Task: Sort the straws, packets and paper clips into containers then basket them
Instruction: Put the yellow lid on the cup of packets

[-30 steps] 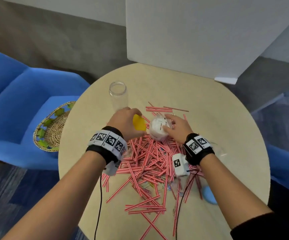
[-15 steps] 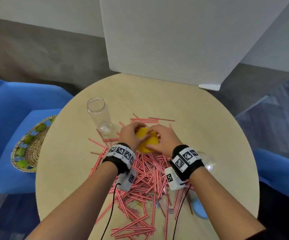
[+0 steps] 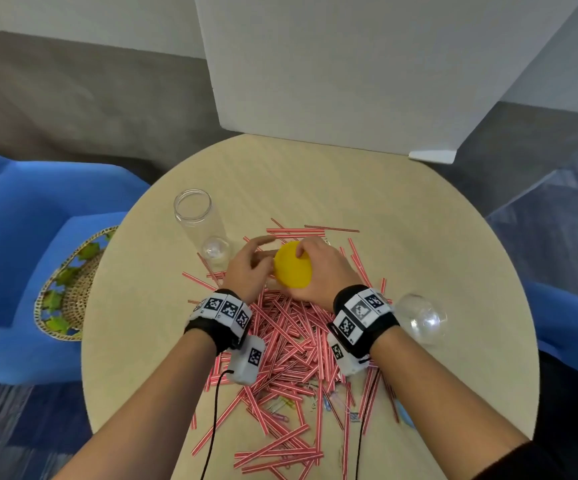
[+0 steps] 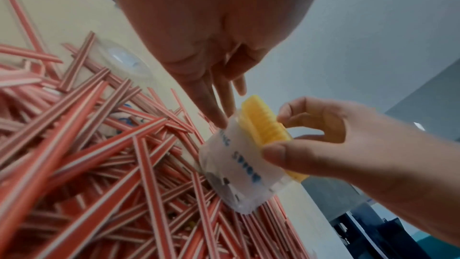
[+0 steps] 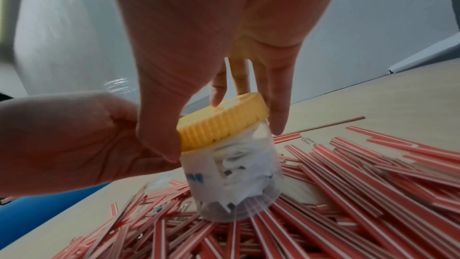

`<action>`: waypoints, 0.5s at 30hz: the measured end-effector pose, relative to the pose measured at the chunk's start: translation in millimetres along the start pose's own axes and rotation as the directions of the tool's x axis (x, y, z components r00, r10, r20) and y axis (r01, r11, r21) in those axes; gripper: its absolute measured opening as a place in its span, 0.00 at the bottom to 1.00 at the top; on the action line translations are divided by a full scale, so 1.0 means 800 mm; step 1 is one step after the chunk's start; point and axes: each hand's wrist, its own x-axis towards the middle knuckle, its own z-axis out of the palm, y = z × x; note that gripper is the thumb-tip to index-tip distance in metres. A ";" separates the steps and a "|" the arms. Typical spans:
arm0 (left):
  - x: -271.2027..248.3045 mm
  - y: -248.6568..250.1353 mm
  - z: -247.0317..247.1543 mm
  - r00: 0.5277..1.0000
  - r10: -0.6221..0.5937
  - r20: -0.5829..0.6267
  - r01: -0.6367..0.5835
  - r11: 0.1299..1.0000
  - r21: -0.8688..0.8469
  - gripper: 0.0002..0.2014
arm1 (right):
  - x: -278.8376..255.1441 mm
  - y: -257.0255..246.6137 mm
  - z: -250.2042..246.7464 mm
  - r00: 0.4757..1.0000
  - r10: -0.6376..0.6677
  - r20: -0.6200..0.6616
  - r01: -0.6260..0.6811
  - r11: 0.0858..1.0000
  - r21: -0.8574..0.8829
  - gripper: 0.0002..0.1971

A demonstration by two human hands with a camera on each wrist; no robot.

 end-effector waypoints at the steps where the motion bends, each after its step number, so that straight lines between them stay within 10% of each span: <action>1: 0.001 -0.006 -0.001 0.999 0.002 0.042 -0.002 1.000 -0.010 0.20 | 0.000 0.001 0.000 1.000 -0.001 -0.005 0.001 1.000 -0.012 0.33; 7: -0.004 -0.019 0.014 0.953 0.027 0.303 -0.135 0.930 0.341 0.44 | 0.006 -0.004 -0.008 1.000 0.031 -0.001 -0.031 0.999 -0.022 0.32; 15: -0.015 0.022 0.016 0.937 0.284 0.205 -0.288 0.958 -0.012 0.42 | -0.018 0.011 -0.064 0.996 0.094 0.000 -0.086 0.915 0.394 0.45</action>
